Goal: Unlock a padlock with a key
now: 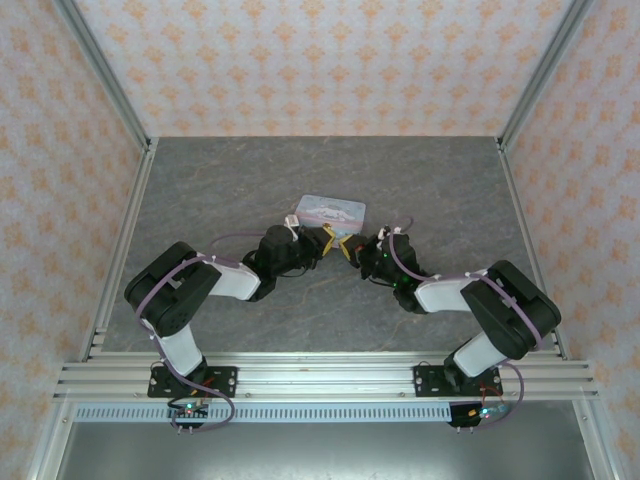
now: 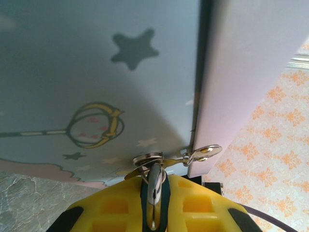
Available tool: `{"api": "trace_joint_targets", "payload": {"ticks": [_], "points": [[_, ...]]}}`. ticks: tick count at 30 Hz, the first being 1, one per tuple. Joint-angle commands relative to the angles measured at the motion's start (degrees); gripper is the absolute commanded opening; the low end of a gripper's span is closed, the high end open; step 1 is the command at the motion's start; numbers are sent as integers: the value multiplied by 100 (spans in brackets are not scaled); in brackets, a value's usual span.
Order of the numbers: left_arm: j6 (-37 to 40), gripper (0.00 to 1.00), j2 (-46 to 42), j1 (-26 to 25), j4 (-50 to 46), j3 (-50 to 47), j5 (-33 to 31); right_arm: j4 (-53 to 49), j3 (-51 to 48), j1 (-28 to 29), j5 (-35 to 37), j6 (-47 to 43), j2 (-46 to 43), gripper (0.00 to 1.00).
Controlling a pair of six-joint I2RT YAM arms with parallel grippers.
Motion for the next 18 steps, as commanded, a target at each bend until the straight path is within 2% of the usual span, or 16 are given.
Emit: {"api": "trace_joint_targets", "payload": {"ticks": [1,9,18], "points": [[57,0,-124,-66,216,31,-104,239,218,55,32,62,53,0],[-28,0,-177,-85,259,29,-162,179,232,89,146,79,122,0],[-172,0,-234,-225,331,29,-357,74,343,349,586,188,256,0]]}}
